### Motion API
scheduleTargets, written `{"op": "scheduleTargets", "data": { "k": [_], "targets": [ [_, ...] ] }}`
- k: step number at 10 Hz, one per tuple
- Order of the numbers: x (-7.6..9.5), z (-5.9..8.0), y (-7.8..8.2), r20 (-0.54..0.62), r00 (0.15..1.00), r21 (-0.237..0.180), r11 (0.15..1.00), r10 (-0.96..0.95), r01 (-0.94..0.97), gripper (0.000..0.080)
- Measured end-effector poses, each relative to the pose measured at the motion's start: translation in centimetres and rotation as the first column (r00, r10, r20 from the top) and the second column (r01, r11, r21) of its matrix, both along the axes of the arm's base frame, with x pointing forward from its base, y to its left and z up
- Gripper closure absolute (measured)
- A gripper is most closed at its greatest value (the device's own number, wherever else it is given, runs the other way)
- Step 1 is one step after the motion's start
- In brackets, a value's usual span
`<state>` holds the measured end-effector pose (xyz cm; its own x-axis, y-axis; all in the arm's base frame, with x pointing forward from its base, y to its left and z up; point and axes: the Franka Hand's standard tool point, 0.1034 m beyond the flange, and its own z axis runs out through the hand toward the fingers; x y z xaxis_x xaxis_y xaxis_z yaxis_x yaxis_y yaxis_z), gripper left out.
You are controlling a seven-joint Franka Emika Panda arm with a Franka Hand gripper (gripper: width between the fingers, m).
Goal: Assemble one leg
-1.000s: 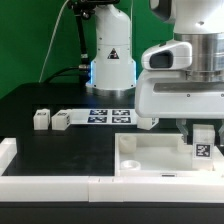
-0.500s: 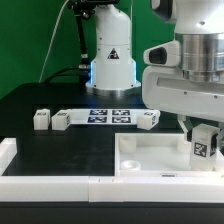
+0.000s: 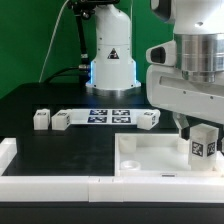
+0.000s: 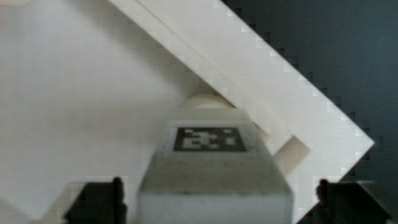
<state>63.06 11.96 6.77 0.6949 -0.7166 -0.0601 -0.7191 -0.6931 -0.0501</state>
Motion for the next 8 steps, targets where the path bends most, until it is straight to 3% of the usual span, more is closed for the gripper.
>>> {"op": "scheduleTargets", "data": {
  "k": [2,5,8],
  "targets": [
    [0.12,0.08,-0.21,0.016,0.979,-0.002,0.98,0.201,-0.201,0.0159],
    [0.14,0.15,0.01,0.036,0.879,-0.009,0.879,0.476,-0.476,0.015],
    [0.14,0.14,0.0,0.053,0.7,-0.024,0.702,0.712,-0.712,0.015]
  ]
}}
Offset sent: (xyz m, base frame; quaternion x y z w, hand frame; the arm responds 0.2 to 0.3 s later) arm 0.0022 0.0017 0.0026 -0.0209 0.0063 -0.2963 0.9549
